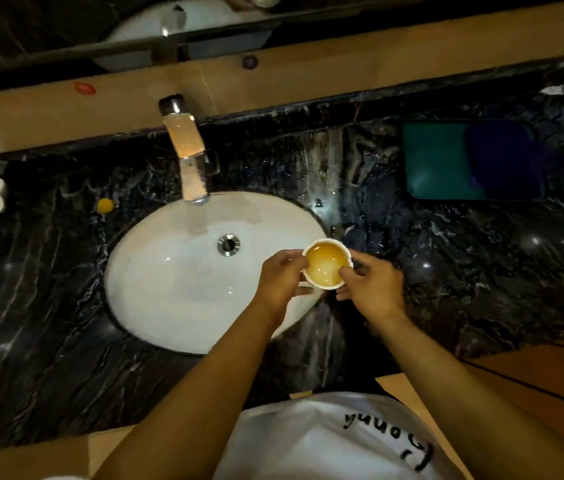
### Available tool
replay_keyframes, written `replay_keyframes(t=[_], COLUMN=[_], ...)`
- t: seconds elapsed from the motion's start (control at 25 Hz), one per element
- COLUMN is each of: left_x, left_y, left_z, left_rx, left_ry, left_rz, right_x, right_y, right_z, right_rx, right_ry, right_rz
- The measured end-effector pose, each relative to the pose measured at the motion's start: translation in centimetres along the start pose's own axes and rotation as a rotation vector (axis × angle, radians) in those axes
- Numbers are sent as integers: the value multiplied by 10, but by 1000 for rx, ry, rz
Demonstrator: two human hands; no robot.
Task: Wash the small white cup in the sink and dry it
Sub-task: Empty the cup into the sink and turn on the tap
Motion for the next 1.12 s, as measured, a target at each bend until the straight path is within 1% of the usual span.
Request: replay_keyframes(t=[0.12, 0.16, 0.24, 0.32, 0.48, 0.56, 0.68, 0.8, 0.96, 1.0, 1.12], left_x=[-5, -5, -2, 1, 2, 5, 12, 18, 29, 32, 42], left_y=[36, 46, 70, 93, 135, 152, 172, 182, 190, 191, 193], left_z=[-5, -8, -14, -18, -25, -28, -30, -29, -23, -21, -18], left_rx=[-303, -387, -543, -632, -657, -676, -732, -770, -768, -771, -799], left_ry=[142, 170, 177, 172, 125, 89, 78, 82, 73, 72, 74], left_rz=[-226, -273, -328, -328, -281, -280, -259, -235, -222, -221, -228], right_x=[-20, -25, -36, -45, -59, -65, -64, -51, -28, -21, -5], right_y=[-40, -52, -80, -104, -139, -151, -163, -167, -175, -179, -198], right_z=[-11, -13, -16, -21, -34, -41, -53, -83, -156, -174, -211], right_rx=[61, 69, 74, 64, -6, -46, -56, -185, -201, -236, -502], right_ry=[-25, -39, -52, -30, 30, 62, 96, 271, 517, 562, 615], right_rz=[7, 1, -12, -17, -63, -123, -207, -156, -38, -32, -96])
Point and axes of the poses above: each hand's wrist, its own x-axis towards the middle knuckle, its own y-axis out of the back of the hand, z = x × y, the point moved 2 cm from there along x, towards the middle knuckle, and after that the axes turned 12 degrees about x, right-handed, at the moved point
